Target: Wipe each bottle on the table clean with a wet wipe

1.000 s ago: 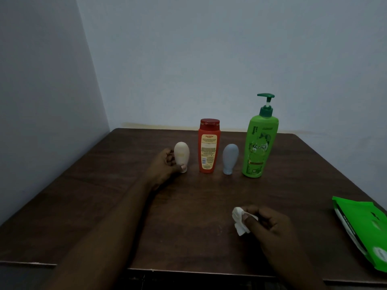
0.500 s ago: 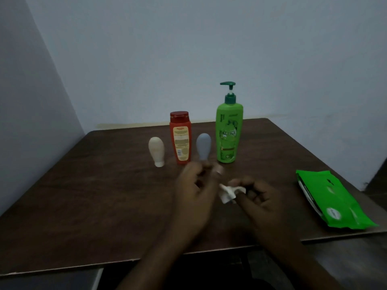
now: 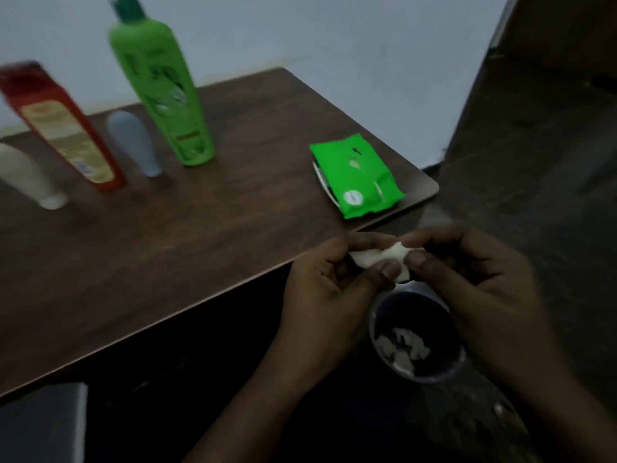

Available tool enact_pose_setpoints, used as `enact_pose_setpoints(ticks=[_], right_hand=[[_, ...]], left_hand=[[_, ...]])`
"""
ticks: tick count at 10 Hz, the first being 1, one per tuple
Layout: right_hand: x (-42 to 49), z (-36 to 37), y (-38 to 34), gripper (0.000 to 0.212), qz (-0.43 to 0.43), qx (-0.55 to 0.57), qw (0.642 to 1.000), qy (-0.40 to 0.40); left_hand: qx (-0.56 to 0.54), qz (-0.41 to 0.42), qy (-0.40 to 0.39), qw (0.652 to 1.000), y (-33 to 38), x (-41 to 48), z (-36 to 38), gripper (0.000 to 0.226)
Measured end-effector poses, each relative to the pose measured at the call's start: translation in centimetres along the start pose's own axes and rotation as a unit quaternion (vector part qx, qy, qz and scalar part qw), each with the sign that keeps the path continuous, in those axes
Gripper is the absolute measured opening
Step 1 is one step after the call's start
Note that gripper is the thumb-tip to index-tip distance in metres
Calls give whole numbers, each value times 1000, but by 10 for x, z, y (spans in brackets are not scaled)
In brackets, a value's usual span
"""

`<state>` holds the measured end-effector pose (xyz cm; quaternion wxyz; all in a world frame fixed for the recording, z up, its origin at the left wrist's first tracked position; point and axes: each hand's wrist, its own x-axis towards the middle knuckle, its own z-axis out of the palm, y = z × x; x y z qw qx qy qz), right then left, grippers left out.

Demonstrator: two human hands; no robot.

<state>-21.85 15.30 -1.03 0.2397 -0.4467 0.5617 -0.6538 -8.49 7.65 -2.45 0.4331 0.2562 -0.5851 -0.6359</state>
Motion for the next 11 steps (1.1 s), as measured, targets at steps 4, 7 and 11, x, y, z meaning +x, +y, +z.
enact_pose_setpoints(ticks=[4,7,11], right_hand=[[-50,-122,261,22,340,-12,920,194],[-46,-135,410,15,574,137,736,331],[-28,-138,397,14,564,96,738,358]], left_hand=[[140,-387,-132,902,-257,44,107,27],[179,-534,-54,825,-383,62,131,21],[107,-510,-74,850,-369,76,119,38]])
